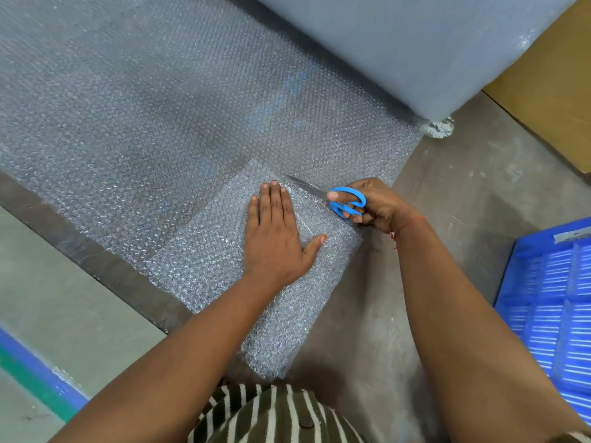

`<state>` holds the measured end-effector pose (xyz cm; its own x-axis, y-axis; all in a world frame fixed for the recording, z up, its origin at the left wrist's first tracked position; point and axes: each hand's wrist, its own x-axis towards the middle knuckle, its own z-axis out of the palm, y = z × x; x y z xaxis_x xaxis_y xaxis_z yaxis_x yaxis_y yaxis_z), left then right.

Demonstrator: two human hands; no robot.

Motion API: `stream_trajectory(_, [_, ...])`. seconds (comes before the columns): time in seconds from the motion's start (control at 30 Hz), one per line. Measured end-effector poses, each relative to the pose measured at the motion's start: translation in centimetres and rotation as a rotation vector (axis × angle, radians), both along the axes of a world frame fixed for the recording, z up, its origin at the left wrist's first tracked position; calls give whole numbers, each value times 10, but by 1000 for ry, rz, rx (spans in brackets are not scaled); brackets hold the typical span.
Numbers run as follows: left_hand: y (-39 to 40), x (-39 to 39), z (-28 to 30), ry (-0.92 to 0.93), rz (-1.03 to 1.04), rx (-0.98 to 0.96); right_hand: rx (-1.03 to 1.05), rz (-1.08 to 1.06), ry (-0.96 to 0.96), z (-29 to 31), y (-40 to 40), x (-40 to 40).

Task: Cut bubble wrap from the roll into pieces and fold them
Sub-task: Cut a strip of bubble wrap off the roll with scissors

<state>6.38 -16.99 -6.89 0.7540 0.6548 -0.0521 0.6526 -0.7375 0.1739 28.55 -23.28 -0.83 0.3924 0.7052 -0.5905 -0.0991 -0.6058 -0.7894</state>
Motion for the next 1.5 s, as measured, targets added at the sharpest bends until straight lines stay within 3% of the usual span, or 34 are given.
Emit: stream_trajectory(1.5, [-1,3,2,-3,-2,-26,47,36,-31,-8,34,-6])
